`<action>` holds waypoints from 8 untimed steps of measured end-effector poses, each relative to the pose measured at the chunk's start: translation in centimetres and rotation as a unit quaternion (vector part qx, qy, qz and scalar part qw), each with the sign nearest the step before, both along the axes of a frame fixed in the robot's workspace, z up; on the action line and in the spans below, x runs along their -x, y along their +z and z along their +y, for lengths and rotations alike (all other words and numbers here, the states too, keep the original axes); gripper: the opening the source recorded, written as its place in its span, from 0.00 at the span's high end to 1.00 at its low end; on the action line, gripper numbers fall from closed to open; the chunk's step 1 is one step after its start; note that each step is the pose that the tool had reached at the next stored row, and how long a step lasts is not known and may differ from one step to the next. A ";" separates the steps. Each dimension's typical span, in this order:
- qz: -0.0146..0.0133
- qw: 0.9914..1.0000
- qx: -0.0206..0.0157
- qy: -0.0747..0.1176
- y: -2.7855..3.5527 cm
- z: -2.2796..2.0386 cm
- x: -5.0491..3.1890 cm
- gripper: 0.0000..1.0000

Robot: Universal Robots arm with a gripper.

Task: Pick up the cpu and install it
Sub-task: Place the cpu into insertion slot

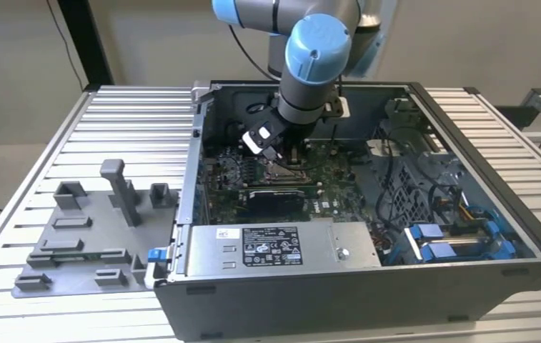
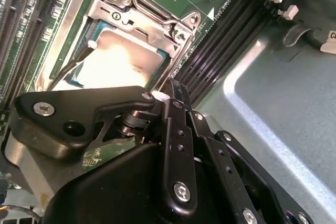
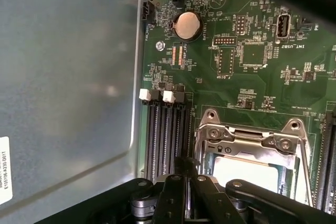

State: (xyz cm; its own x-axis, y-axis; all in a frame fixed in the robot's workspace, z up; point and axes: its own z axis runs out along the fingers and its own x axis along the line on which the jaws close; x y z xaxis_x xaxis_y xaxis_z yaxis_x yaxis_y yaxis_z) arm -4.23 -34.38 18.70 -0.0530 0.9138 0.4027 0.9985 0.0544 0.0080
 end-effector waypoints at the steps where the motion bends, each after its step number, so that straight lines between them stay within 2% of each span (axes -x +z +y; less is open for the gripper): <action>1: 0.000 1.000 0.000 0.000 0.00 0.01 0.00 1.00; 4: 0.000 1.000 0.000 0.000 0.07 0.00 0.01 1.00; 8: 0.000 1.000 0.000 0.000 1.16 0.00 0.09 1.00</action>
State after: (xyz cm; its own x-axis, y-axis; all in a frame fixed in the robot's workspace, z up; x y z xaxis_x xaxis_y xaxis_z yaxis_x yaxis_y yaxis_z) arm -4.32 -34.38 19.86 -0.0529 0.9137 0.4030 0.9985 0.0543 0.0079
